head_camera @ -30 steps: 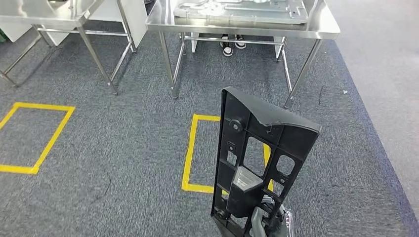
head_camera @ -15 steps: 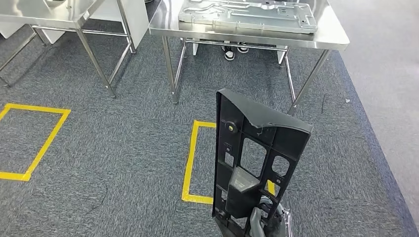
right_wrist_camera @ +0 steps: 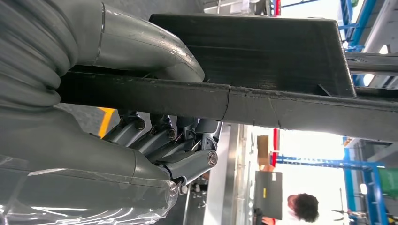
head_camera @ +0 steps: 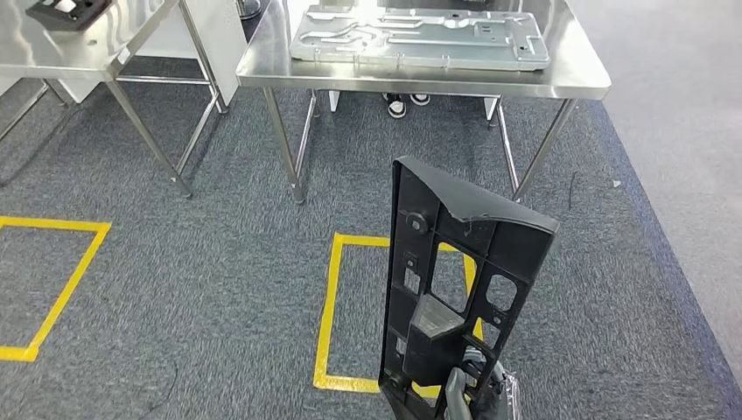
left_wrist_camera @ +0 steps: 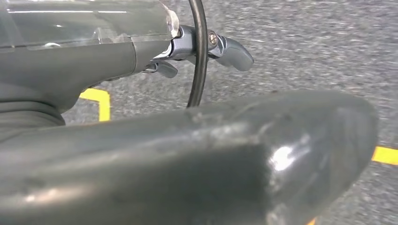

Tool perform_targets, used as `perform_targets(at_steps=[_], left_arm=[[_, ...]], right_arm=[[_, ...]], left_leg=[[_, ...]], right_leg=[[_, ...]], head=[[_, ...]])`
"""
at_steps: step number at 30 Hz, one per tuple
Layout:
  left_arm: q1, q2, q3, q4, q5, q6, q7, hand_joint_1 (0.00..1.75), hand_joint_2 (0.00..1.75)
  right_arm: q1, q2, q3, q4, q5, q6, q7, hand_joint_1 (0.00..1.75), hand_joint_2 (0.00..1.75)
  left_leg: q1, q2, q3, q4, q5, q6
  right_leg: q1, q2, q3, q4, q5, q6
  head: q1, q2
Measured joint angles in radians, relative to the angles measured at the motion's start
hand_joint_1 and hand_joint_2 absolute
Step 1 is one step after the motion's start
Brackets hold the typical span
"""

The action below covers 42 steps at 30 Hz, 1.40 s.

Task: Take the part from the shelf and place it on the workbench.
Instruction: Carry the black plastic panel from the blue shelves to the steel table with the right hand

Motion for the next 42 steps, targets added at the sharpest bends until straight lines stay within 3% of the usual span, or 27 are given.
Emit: perform_targets(at_steps=[2, 3, 4, 6, 8, 11, 13, 14, 15, 16, 18, 19, 22, 24, 26, 28, 29, 32, 34, 35, 37, 39, 42], left_arm=[[0.003, 0.002, 0.000, 0.000, 0.000, 0.000, 0.001, 0.00, 0.00], [0.004, 0.002, 0.000, 0.000, 0.000, -0.001, 0.002, 0.00, 0.00], [0.004, 0.003, 0.000, 0.000, 0.000, -0.001, 0.003, 0.00, 0.00], [0.002, 0.001, 0.000, 0.000, 0.000, -0.001, 0.004, 0.00, 0.00], [-0.001, -0.001, 0.000, 0.000, 0.000, -0.002, 0.004, 0.00, 0.00], [-0.003, -0.001, 0.000, 0.000, 0.000, -0.002, 0.004, 0.00, 0.00], [-0.001, -0.001, 0.000, 0.000, 0.000, -0.002, 0.005, 0.00, 0.00], [0.001, -0.001, 0.000, 0.000, 0.000, -0.003, 0.005, 0.00, 0.00], [0.002, -0.001, 0.000, 0.000, 0.000, -0.003, 0.005, 0.00, 0.00], [0.003, -0.001, 0.000, 0.000, 0.000, -0.003, 0.006, 0.00, 0.00], [0.001, -0.002, 0.000, 0.000, -0.001, -0.003, 0.006, 0.00, 0.00], [0.000, -0.002, 0.000, 0.000, -0.001, -0.003, 0.006, 0.00, 0.00], [-0.005, -0.001, 0.000, 0.000, -0.001, -0.003, 0.006, 0.00, 0.00], [-0.011, -0.001, 0.000, 0.000, -0.001, -0.003, 0.006, 0.00, 0.00], [-0.013, -0.001, 0.000, 0.000, -0.001, -0.003, 0.008, 0.00, 0.00], [-0.009, -0.001, 0.000, 0.000, -0.001, -0.003, 0.009, 0.00, 0.00], [-0.006, 0.000, 0.000, 0.000, -0.001, -0.003, 0.009, 0.00, 0.00], [-0.001, 0.003, 0.000, 0.000, -0.001, -0.004, 0.010, 0.00, 0.00], [0.001, 0.006, 0.000, 0.000, -0.001, -0.005, 0.011, 0.00, 0.00], [0.002, 0.007, 0.000, 0.000, -0.001, -0.006, 0.011, 0.00, 0.00], [0.002, 0.005, 0.000, 0.000, -0.001, -0.006, 0.011, 0.00, 0.00], [0.000, 0.005, 0.000, 0.000, -0.001, -0.006, 0.012, 0.00, 0.00], [-0.002, 0.005, 0.000, 0.000, -0.001, -0.006, 0.012, 0.00, 0.00]], right_arm=[[-0.001, 0.000, 0.000, 0.001, 0.000, 0.000, 0.000, 1.75, 1.75], [-0.002, 0.000, 0.000, 0.002, 0.000, 0.000, 0.000, 1.75, 1.75], [-0.002, 0.000, 0.001, 0.002, 0.001, 0.000, 0.001, 1.75, 1.75], [-0.003, 0.000, 0.002, 0.002, 0.002, -0.001, 0.002, 1.75, 1.75], [-0.005, 0.000, 0.003, 0.002, 0.002, -0.003, 0.002, 1.75, 1.75], [-0.006, -0.001, 0.003, 0.002, 0.003, -0.004, 0.003, 1.75, 1.75], [-0.005, -0.001, 0.003, 0.003, 0.003, -0.004, 0.004, 1.75, 1.75], [-0.005, -0.002, 0.003, 0.003, 0.003, -0.004, 0.005, 1.75, 1.75], [-0.004, -0.002, 0.003, 0.003, 0.003, -0.004, 0.005, 1.75, 1.75], [-0.004, -0.002, 0.003, 0.003, 0.002, -0.003, 0.005, 1.75, 1.75], [-0.003, -0.003, 0.003, 0.005, 0.002, -0.003, 0.006, 1.75, 1.75], [-0.002, -0.004, 0.003, 0.005, 0.002, -0.003, 0.007, 1.75, 1.75], [-0.002, -0.004, 0.004, 0.005, -0.004, -0.002, 0.008, 1.75, 1.75], [-0.005, -0.005, 0.006, 0.005, -0.012, 0.000, 0.010, 1.75, 1.75], [-0.006, -0.005, 0.008, 0.005, -0.011, -0.003, 0.010, 1.75, 1.75], [-0.005, -0.005, 0.009, 0.005, -0.006, -0.006, 0.010, 1.75, 1.75], [-0.005, -0.005, 0.010, 0.005, -0.004, -0.008, 0.010, 1.75, 1.75], [-0.006, -0.005, 0.014, 0.006, 0.000, -0.015, 0.010, 1.75, 1.75], [-0.010, -0.005, 0.018, 0.009, 0.001, -0.020, 0.010, 1.75, 1.75], [-0.011, -0.006, 0.020, 0.010, 0.002, -0.021, 0.010, 1.75, 1.75], [-0.012, -0.007, 0.023, 0.011, 0.002, -0.024, 0.010, 1.75, 1.75], [-0.016, -0.008, 0.025, 0.011, 0.002, -0.027, 0.010, 1.75, 1.75], [-0.018, -0.010, 0.025, 0.012, 0.002, -0.033, 0.009, 1.75, 1.75]], left_leg=[[-0.007, -0.002, 0.003, -0.089, 0.116, 0.012], [-0.011, -0.003, 0.006, -0.111, 0.153, 0.017], [-0.013, -0.005, 0.009, -0.118, 0.166, 0.021], [-0.011, -0.007, 0.032, -0.132, 0.158, 0.030], [-0.006, -0.008, 0.062, -0.152, 0.154, 0.040], [-0.004, -0.008, 0.096, -0.171, 0.140, 0.044], [-0.001, -0.009, 0.121, -0.177, 0.121, 0.040], [0.000, -0.010, 0.137, -0.178, 0.110, 0.037], [0.002, -0.011, 0.152, -0.179, 0.098, 0.034], [0.003, -0.011, 0.167, -0.179, 0.085, 0.030], [0.003, -0.011, 0.189, -0.183, 0.064, 0.017], [0.002, -0.009, 0.200, -0.182, 0.059, 0.009], [0.003, 0.000, 0.215, -0.154, 0.063, -0.011], [0.005, 0.003, 0.173, -0.073, 0.046, -0.013], [0.005, 0.002, 0.091, 0.045, -0.005, -0.010], [0.003, 0.002, 0.022, 0.101, -0.044, -0.007], [0.001, 0.002, 0.007, 0.087, -0.034, -0.006], [-0.014, -0.001, 0.021, -0.066, 0.096, 0.016], [-0.025, -0.009, 0.032, -0.118, 0.119, 0.032], [-0.027, -0.012, 0.037, -0.121, 0.111, 0.035], [-0.021, -0.012, 0.062, -0.140, 0.131, 0.043], [-0.014, -0.009, 0.086, -0.152, 0.137, 0.050], [-0.011, -0.007, 0.102, -0.159, 0.123, 0.048]], right_leg=[[0.003, 0.003, 0.028, 0.003, -0.027, 0.007], [0.004, 0.004, 0.037, 0.002, -0.039, 0.014], [0.004, 0.006, 0.044, 0.006, -0.044, 0.021], [0.004, 0.005, 0.053, 0.020, -0.043, 0.034], [0.002, 0.001, 0.031, 0.080, -0.044, 0.044], [-0.009, -0.004, -0.088, 0.236, -0.108, 0.061], [-0.017, -0.007, -0.151, 0.266, -0.136, 0.071], [-0.020, -0.008, -0.163, 0.240, -0.120, 0.074], [-0.022, -0.010, -0.163, 0.190, -0.078, 0.076], [-0.023, -0.013, -0.158, 0.133, -0.012, 0.075], [-0.019, -0.019, -0.151, 0.059, 0.068, 0.066], [-0.017, -0.019, -0.148, 0.045, 0.084, 0.059], [-0.017, -0.005, -0.121, 0.033, 0.070, 0.030], [-0.017, 0.000, -0.097, 0.027, 0.062, 0.014], [-0.013, 0.003, -0.083, 0.026, 0.049, 0.005], [-0.007, 0.008, -0.068, 0.026, 0.033, 0.001], [-0.004, 0.011, -0.058, 0.026, 0.025, 0.002], [0.003, 0.013, -0.027, 0.026, 0.000, 0.006], [0.005, 0.015, -0.014, 0.030, -0.014, 0.015], [0.006, 0.016, -0.009, 0.035, -0.015, 0.021], [0.007, 0.013, -0.006, 0.058, -0.016, 0.032], [0.005, 0.004, -0.037, 0.123, -0.035, 0.043], [-0.010, -0.002, -0.151, 0.265, -0.100, 0.061]], head=[[0.000, 0.000], [0.000, 0.000], [0.000, 0.000], [0.000, 0.000], [0.000, 0.000], [0.000, 0.000], [0.000, 0.000], [0.000, 0.000], [0.000, 0.000], [0.000, 0.000], [0.000, 0.000], [0.000, 0.000], [0.000, 0.000], [0.000, 0.000], [0.000, 0.000], [0.000, 0.000], [0.000, 0.000], [0.000, 0.000], [0.000, 0.000], [0.000, 0.000], [0.000, 0.000], [0.000, 0.000], [0.000, 0.000]])
